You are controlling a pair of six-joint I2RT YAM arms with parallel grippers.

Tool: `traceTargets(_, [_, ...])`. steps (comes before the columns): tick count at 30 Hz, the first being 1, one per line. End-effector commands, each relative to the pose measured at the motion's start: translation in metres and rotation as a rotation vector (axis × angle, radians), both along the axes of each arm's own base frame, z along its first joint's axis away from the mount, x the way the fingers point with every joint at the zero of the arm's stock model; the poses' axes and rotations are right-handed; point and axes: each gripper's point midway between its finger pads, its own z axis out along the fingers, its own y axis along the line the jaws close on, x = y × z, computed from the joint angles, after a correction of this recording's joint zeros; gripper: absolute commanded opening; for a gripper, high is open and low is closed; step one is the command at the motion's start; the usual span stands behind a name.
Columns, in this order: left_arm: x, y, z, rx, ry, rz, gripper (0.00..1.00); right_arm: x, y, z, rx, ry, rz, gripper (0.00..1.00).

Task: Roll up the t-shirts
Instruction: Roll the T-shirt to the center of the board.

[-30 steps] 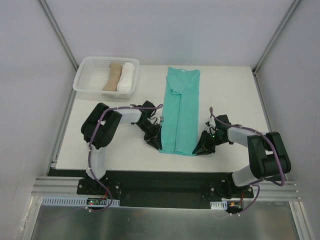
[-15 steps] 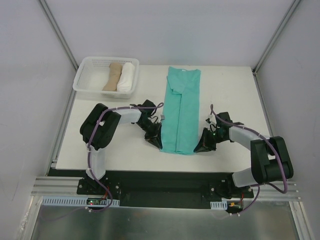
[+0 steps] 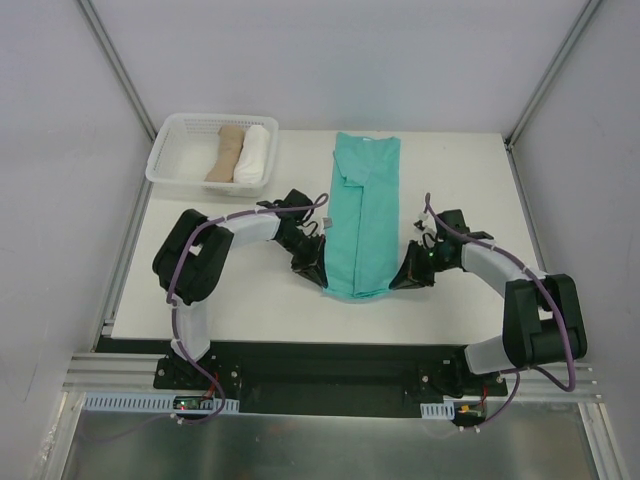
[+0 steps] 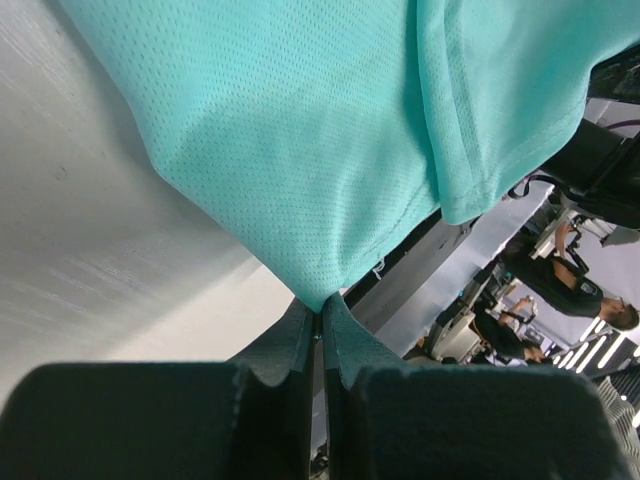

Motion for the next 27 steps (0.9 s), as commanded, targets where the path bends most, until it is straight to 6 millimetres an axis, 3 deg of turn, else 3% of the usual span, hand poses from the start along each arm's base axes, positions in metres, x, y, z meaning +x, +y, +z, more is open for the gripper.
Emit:
traceTargets(1, [0.016, 0.002, 0.02, -0.006, -0.078, 0.008, 0.0, 0.018, -0.006, 0.01, -0.03, -0.039, -0.013, 0.01])
traceTargets(13, [0.038, 0.008, 0.026, 0.0, -0.113, 0.049, 0.0, 0.028, -0.013, 0.01, -0.076, -0.047, -0.038, 0.01])
traceTargets(22, [0.061, -0.002, 0.03, -0.01, -0.165, 0.041, 0.0, 0.064, -0.014, 0.016, -0.087, -0.115, -0.057, 0.01])
traceTargets(27, [0.073, 0.003, 0.023, 0.022, -0.174, 0.062, 0.0, 0.079, -0.018, 0.015, -0.107, -0.131, -0.064, 0.01])
